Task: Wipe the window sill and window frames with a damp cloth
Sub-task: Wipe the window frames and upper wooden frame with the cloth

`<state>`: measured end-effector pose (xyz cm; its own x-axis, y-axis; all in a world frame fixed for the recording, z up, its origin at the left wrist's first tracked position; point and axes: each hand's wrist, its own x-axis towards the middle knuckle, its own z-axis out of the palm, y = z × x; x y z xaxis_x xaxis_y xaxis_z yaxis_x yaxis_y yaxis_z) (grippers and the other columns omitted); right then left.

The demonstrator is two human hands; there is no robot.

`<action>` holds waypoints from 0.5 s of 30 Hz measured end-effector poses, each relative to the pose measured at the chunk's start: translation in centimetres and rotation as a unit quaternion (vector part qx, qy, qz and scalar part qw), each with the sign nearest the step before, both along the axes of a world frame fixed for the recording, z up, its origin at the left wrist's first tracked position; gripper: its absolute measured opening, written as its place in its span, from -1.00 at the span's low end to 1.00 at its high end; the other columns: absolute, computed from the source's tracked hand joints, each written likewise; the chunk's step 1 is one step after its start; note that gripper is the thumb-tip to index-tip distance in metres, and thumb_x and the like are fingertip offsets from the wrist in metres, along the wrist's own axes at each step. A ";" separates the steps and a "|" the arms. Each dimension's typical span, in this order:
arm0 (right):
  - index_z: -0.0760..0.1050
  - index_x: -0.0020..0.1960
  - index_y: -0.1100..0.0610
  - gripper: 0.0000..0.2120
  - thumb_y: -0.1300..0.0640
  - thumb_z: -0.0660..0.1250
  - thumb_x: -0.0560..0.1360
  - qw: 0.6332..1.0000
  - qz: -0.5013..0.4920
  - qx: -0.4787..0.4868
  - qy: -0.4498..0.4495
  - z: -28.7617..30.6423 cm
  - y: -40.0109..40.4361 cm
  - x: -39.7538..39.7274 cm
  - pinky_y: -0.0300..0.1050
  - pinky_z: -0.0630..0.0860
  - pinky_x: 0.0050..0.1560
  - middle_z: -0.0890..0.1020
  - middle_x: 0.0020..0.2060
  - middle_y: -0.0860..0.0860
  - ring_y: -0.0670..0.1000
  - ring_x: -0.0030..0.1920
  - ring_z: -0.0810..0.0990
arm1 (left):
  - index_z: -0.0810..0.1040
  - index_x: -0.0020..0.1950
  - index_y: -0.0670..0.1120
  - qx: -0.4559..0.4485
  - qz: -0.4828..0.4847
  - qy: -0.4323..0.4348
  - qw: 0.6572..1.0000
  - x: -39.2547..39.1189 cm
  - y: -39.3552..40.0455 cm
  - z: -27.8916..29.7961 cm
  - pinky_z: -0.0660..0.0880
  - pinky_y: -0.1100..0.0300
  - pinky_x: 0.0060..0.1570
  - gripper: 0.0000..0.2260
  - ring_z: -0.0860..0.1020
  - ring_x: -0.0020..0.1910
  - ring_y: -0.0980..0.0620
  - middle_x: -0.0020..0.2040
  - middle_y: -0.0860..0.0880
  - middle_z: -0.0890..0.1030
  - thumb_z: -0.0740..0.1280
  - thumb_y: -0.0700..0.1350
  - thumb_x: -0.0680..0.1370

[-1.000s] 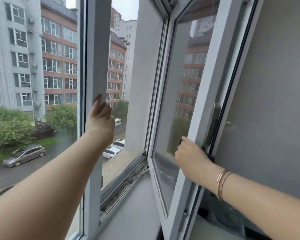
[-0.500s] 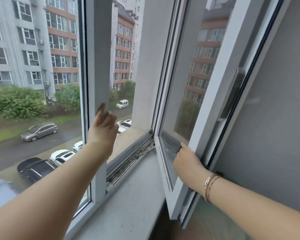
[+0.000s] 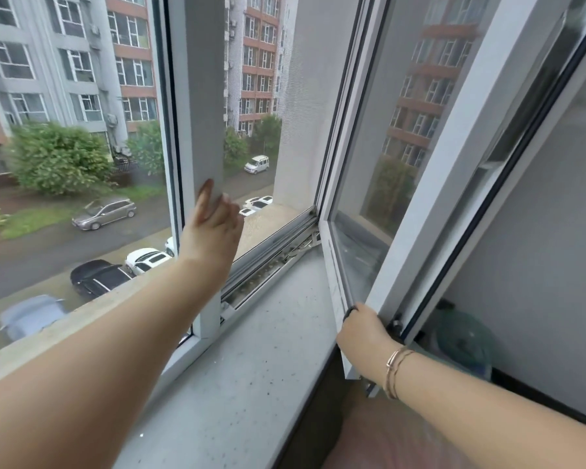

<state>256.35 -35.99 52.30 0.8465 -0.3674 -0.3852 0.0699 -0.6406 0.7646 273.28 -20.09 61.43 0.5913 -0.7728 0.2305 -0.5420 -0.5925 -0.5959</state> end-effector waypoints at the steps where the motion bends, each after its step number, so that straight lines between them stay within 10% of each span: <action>1: 0.47 0.26 0.12 -0.72 0.21 0.15 0.58 1.000 0.003 0.003 -0.009 0.3 -0.2 0.1 0.00 0.25 0.26 0.53 0.23 0.06 0.12 0.24 0.43 | 0.14 0.46 -0.20 -0.018 -0.006 0.002 1.000 0.0 -0.2 -0.4 -0.37 -0.25 0.35 -0.52 0.00 0.52 -0.16 0.45 -0.18 0.17 0.12 -0.15 0.56; 15: 0.37 0.38 0.13 -0.64 0.22 0.16 0.59 0.994 0.034 -0.017 0.098 -6.0 0.0 0.5 0.00 0.19 0.33 0.43 0.34 0.06 0.13 0.35 0.32 | 0.23 0.48 -0.10 -0.063 -0.107 0.324 0.938 -4.7 -1.4 -13.8 -0.32 -0.12 0.45 -0.50 -0.09 0.55 -0.07 0.53 -0.05 0.17 0.18 0.08 0.60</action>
